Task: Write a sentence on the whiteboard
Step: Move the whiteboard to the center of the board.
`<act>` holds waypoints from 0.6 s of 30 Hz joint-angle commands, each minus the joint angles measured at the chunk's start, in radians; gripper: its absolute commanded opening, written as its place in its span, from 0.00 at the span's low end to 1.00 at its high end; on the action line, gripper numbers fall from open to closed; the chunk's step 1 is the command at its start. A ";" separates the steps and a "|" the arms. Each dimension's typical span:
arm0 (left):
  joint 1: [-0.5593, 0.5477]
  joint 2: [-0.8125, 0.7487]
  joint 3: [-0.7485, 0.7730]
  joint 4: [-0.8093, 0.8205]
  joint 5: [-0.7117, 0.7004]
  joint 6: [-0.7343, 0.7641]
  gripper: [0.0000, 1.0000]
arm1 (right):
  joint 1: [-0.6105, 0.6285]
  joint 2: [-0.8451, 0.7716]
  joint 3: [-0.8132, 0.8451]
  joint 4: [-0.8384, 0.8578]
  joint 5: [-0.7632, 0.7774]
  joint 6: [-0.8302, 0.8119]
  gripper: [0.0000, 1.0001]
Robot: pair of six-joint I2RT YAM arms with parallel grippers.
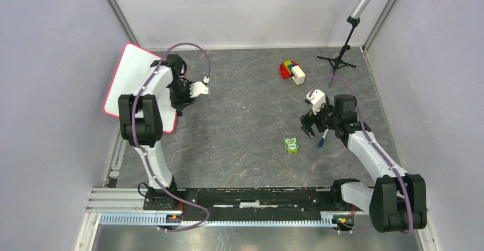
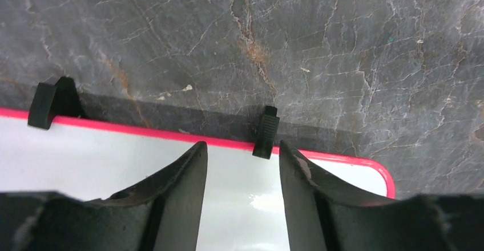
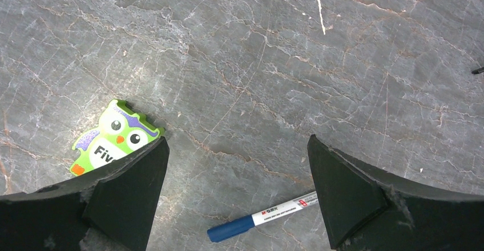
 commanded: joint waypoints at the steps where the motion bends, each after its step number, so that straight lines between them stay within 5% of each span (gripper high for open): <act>1: 0.005 0.032 0.016 -0.015 -0.001 0.119 0.53 | 0.005 0.006 0.025 0.007 0.015 -0.015 0.97; 18: 0.033 0.047 -0.115 0.041 -0.062 0.219 0.46 | 0.006 0.011 0.028 0.004 0.027 -0.023 0.97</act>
